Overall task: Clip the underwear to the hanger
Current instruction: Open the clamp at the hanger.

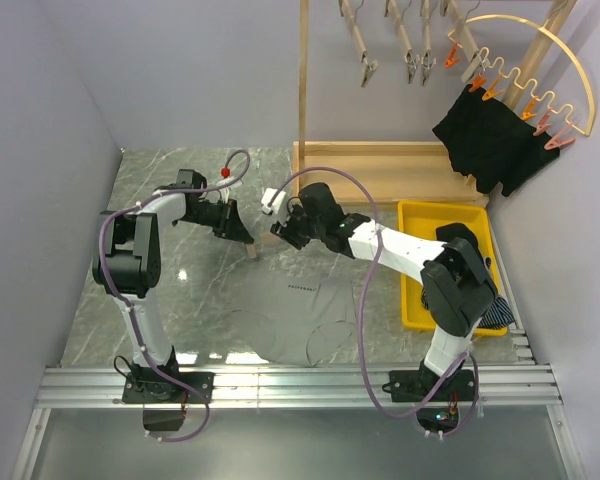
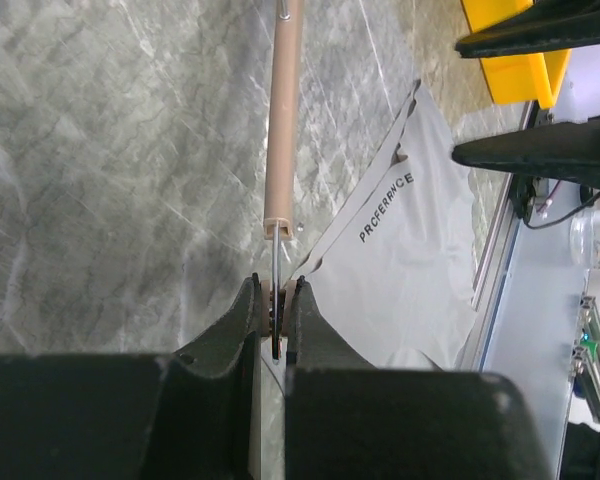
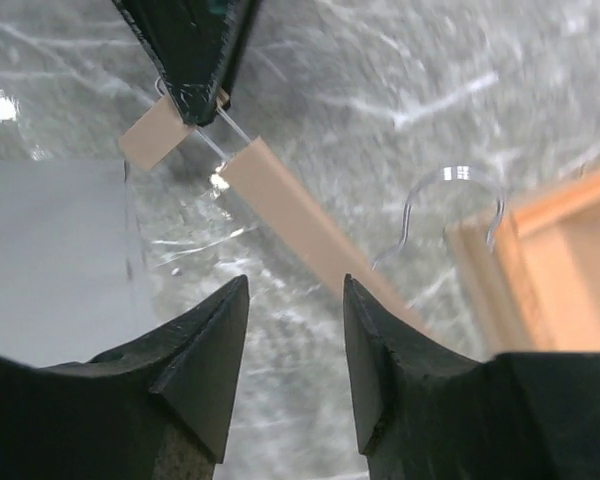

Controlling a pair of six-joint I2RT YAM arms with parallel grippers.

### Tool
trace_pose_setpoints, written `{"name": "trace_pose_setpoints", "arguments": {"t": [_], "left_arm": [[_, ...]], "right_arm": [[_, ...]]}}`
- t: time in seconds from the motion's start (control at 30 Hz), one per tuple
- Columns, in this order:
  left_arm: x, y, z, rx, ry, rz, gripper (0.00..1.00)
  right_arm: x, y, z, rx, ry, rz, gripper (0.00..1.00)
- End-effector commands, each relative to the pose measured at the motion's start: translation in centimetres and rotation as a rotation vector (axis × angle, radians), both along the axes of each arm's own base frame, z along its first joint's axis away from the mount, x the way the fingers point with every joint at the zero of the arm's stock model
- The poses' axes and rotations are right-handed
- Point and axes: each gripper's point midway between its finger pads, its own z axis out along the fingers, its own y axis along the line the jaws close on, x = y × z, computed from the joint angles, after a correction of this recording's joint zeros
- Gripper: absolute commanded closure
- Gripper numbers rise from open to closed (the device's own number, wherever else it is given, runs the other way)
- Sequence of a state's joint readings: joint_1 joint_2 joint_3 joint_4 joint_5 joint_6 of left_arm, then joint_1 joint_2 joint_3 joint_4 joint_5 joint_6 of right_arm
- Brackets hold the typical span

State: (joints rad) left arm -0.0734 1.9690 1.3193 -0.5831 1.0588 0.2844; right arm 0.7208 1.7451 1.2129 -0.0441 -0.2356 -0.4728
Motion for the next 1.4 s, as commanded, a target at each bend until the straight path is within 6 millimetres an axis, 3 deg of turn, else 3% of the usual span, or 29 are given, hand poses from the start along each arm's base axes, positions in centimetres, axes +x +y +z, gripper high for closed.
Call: {"name": "trace_pose_setpoints", "arguments": {"t": [0.0,0.2,0.33,0.4,0.53,0.7,1.1,1.37], "left_arm": [[-0.5,-0.2,0.1,-0.002,-0.001,-0.047,1.0],[-1.3,-0.2,0.2,-0.018,0.001,-0.07,1.0],[-1.3,-0.4,-0.1,-0.028,0.014,-0.052,1.0],[-1.2,-0.4,-0.2,-0.03,0.009,-0.051,1.0],[-1.1,-0.4,-0.6,-0.021,0.006,-0.058,1.0],[-1.0,-0.6,-1.0,-0.018,0.003,-0.06,1.0],[-1.0,-1.4,-3.5,0.016,0.0,-0.094,1.0],[-0.7,-1.8,-4.0,0.026,0.001,-0.1,1.0]], "right_arm": [[0.8,1.7,1.8,-0.042,-0.125,0.16,0.51],[-4.2,2.3,2.7,0.033,0.109,0.195,0.55],[-7.7,4.1,0.8,0.103,0.321,0.059,0.59],[-8.4,4.7,-0.7,0.117,0.404,-0.003,0.61],[-8.2,4.8,-4.1,0.085,0.408,-0.086,0.61],[-6.3,4.7,-6.7,0.033,0.367,-0.168,0.61],[-6.6,4.2,-8.4,-0.015,0.356,-0.149,0.53],[-7.1,4.3,-9.8,-0.046,0.371,-0.102,0.57]]}}
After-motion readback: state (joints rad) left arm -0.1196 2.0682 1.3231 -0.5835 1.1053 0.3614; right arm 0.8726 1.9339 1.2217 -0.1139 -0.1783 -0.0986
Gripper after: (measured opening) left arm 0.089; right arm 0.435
